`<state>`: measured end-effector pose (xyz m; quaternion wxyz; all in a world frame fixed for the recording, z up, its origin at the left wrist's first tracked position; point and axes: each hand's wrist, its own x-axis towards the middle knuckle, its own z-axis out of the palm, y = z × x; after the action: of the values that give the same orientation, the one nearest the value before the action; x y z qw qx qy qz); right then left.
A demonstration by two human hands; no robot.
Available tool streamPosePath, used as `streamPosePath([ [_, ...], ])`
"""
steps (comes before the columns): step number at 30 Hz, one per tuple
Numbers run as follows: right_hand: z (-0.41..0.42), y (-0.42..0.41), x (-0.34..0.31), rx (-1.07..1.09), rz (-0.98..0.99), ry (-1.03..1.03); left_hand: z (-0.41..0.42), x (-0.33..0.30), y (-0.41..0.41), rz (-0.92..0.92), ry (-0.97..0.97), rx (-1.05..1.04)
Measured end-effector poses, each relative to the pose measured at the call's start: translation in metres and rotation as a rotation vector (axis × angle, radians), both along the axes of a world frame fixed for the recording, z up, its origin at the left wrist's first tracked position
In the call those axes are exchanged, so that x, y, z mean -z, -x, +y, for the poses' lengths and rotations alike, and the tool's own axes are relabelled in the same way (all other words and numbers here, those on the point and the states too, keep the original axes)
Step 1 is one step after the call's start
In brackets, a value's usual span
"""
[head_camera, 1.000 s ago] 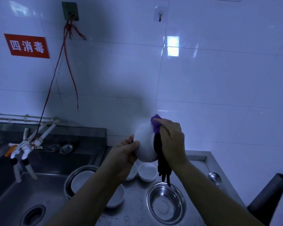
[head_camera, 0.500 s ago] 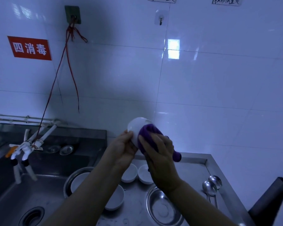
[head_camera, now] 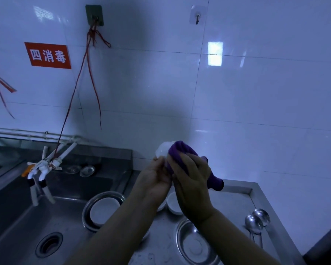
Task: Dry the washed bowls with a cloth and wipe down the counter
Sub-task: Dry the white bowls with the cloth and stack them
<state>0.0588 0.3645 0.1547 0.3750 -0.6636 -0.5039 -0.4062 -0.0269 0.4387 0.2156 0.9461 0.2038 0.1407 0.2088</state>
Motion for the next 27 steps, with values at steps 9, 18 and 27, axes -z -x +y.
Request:
streamPosePath([
  [9,-0.018,-0.022,-0.007,-0.369,0.739,-0.275,-0.010,0.011,-0.013,-0.107,0.073,-0.017],
  [18,-0.029,-0.068,-0.024,-0.522,1.056,-0.029,-0.007,0.041,-0.018,0.055,-0.336,-0.085],
  [27,-0.011,-0.058,-0.007,-0.342,0.402,0.367,-0.017,0.073,-0.014,0.388,-0.658,-0.094],
])
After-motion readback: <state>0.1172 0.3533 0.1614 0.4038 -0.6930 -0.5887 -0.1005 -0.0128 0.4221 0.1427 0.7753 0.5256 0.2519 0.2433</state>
